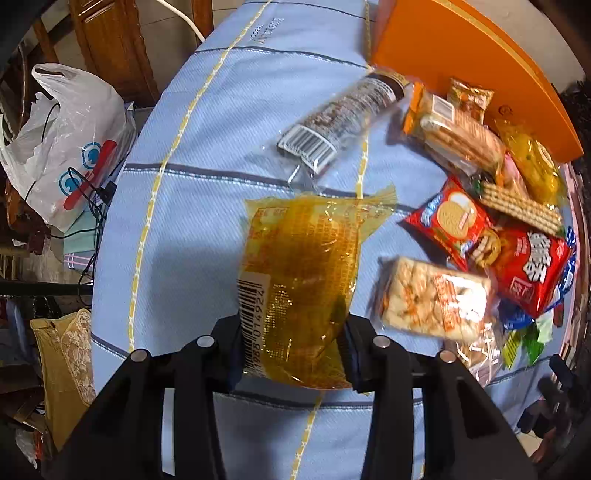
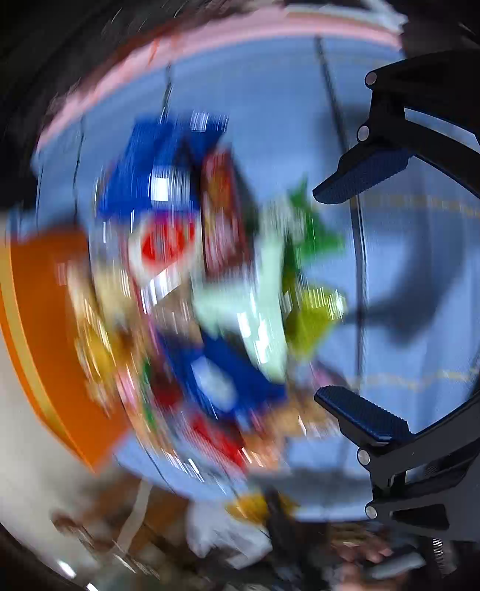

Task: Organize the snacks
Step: 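Grasp the yellow bread bag with the left gripper while the right grasps the pink cookie bag, then carry both bags into the orange box and open both grippers, then grasp the clear pastry pack with the left gripper while the right grasps the red chip bag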

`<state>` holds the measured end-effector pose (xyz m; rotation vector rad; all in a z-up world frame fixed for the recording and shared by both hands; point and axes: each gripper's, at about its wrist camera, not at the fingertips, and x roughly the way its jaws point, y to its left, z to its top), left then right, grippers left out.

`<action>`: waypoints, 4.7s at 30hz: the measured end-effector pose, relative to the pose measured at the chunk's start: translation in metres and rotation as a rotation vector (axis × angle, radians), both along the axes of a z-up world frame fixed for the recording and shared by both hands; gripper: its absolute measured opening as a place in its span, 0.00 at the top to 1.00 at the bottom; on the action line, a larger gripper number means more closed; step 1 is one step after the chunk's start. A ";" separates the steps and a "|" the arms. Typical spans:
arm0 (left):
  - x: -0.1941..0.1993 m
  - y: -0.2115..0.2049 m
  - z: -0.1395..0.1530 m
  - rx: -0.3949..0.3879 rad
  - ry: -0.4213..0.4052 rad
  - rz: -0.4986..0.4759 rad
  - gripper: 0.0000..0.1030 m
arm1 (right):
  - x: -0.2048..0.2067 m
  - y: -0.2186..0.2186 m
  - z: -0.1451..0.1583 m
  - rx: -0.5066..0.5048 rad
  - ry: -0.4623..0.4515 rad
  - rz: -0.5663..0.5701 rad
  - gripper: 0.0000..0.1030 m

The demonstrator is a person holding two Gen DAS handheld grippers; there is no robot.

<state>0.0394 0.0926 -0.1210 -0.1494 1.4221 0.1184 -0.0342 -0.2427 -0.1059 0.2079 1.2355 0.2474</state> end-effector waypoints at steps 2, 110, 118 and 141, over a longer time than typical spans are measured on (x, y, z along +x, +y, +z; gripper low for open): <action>-0.002 -0.003 -0.002 -0.003 0.015 -0.005 0.61 | -0.005 0.032 0.004 0.016 -0.030 0.136 0.03; 0.011 -0.079 0.010 -0.012 -0.027 -0.165 0.13 | -0.007 -0.034 0.018 0.033 -0.082 -0.167 0.04; 0.017 -0.074 -0.027 -0.089 0.090 0.014 0.13 | -0.016 -0.032 0.015 0.025 -0.060 -0.136 0.04; -0.003 -0.056 -0.033 0.024 0.035 -0.127 0.57 | 0.010 -0.005 0.024 -0.048 -0.146 -0.060 0.04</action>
